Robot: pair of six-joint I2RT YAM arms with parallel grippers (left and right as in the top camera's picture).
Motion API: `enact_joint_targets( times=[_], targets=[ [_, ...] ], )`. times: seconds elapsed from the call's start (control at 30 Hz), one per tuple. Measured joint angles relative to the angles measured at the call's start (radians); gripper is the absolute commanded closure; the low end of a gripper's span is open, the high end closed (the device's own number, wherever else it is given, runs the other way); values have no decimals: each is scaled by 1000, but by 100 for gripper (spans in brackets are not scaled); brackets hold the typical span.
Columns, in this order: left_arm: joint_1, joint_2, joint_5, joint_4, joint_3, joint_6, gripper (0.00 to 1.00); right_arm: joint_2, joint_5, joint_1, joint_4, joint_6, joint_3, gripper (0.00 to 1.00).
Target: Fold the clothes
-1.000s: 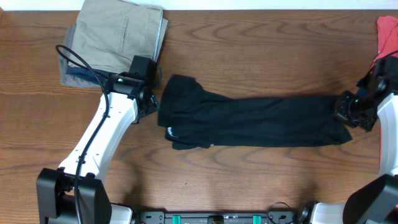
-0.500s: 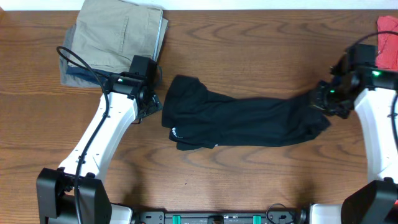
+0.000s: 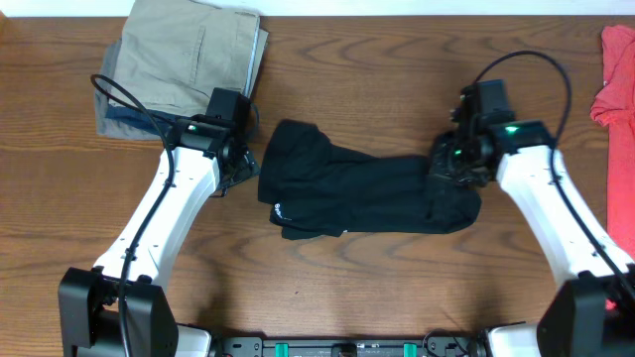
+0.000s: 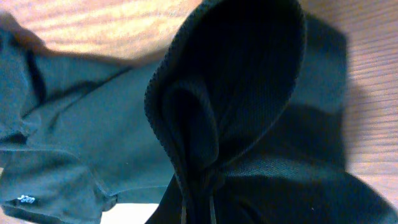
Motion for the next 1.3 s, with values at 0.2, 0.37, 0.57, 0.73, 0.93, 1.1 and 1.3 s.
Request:
enact_joint_targets(
  times=[0.2,0.37,0.57,0.73,0.93,1.1,1.3],
  targets=[
    [0,0,2,0,0,0,2,72,0,66,46,52,-5,99],
    [0,0,2,0,0,0,2,126,-13,93,79,80,-5,96],
    [0,0,2,0,0,0,2,135,-42,118,119,104,-6,68],
    [0,0,2,-1,0,0,2,135,-103,131,152,98,-5,54],
    [0,0,2,-8,0,0,2,135,-150,128,19,45,60,55],
    [0,0,2,-10,0,0,2,136,-101,89,-183,-18,235,54],
    [0,1,2,-9,0,0,2,135,27,28,-263,-89,271,72]
  ],
)
